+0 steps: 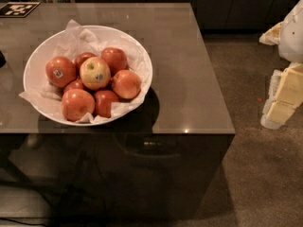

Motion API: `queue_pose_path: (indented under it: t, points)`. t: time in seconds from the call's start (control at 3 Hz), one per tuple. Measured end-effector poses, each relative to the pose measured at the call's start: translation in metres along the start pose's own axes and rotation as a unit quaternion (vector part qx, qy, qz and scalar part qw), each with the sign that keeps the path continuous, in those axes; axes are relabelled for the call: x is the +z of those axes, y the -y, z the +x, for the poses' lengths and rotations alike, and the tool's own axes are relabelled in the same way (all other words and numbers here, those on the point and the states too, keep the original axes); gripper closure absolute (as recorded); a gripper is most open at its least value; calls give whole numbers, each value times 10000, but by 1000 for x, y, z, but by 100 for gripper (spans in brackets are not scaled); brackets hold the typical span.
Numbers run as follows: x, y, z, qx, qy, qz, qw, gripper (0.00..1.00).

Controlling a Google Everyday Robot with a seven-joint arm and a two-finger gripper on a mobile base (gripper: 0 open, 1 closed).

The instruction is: Pick apple from white bowl

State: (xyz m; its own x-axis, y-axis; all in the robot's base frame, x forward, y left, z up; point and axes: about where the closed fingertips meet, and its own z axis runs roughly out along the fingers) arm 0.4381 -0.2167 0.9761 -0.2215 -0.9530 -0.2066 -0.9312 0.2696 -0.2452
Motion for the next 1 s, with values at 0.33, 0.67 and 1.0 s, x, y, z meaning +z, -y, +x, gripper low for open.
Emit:
queue_pose_path:
  t: [0.33, 0.67, 1.0]
  points:
    - [0, 0, 0, 0, 0, 0, 10000, 0]
    - [-8, -9, -11, -26, 89, -12, 10000, 0]
    - [-21, -52, -52, -218, 139, -101, 9996, 0]
